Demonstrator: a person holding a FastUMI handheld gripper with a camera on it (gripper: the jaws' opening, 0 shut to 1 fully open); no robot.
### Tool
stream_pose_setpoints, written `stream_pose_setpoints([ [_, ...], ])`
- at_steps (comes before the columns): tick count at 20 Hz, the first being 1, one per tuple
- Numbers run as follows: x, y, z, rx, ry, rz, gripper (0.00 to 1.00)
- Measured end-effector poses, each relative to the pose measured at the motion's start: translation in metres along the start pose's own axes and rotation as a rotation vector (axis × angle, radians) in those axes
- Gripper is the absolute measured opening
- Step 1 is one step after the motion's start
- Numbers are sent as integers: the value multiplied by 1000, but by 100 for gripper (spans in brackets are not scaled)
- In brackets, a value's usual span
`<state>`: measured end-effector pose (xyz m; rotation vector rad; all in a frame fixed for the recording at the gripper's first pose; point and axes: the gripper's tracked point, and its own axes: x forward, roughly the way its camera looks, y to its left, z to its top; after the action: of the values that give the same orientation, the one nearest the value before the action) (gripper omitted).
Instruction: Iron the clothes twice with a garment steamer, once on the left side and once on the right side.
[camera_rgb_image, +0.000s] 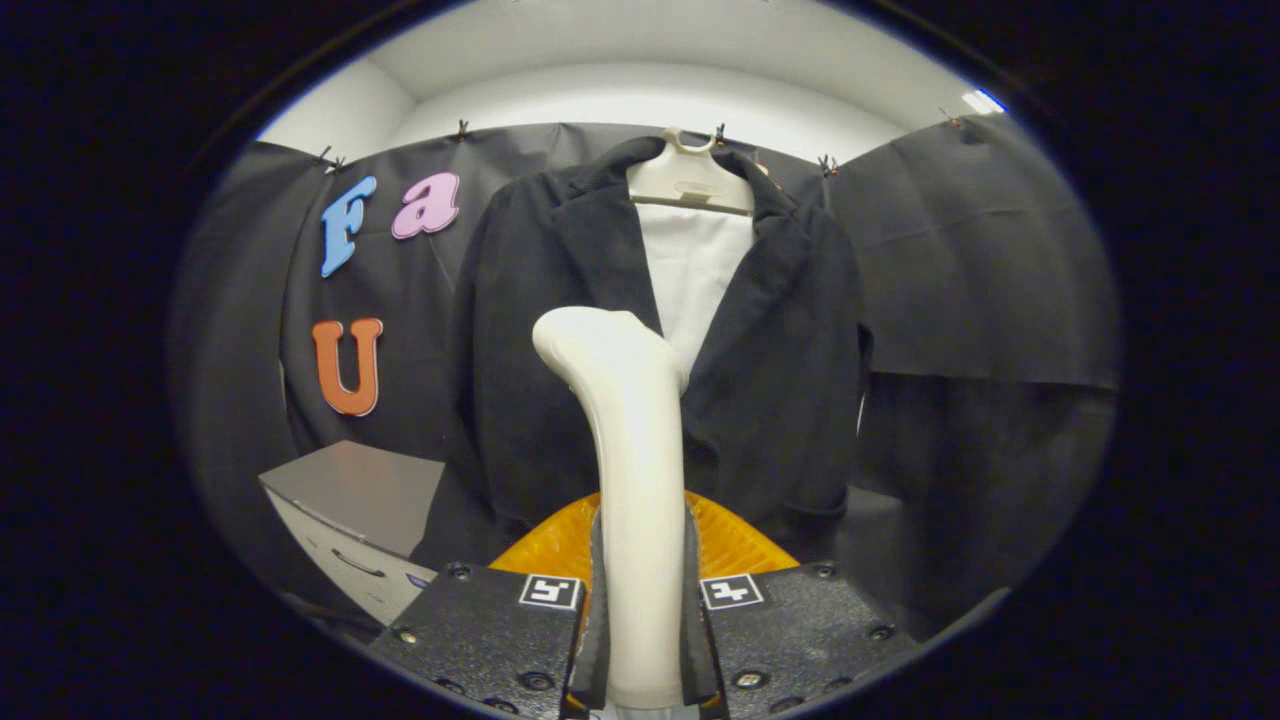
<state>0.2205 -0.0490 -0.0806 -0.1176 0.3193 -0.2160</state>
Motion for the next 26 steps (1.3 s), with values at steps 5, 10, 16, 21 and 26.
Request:
stream_pose_setpoints([
  [5, -6, 0, -41, -31, 64, -9, 30],
  [10, -8, -3, -90, -43, 166, -17, 31],
  [16, -11, -9, -130, -76, 220, -47, 30],
  [21, -16, -6, -176, -91, 298, -39, 31],
  [26, -23, -7, -221, -114, 378, -45, 31],
])
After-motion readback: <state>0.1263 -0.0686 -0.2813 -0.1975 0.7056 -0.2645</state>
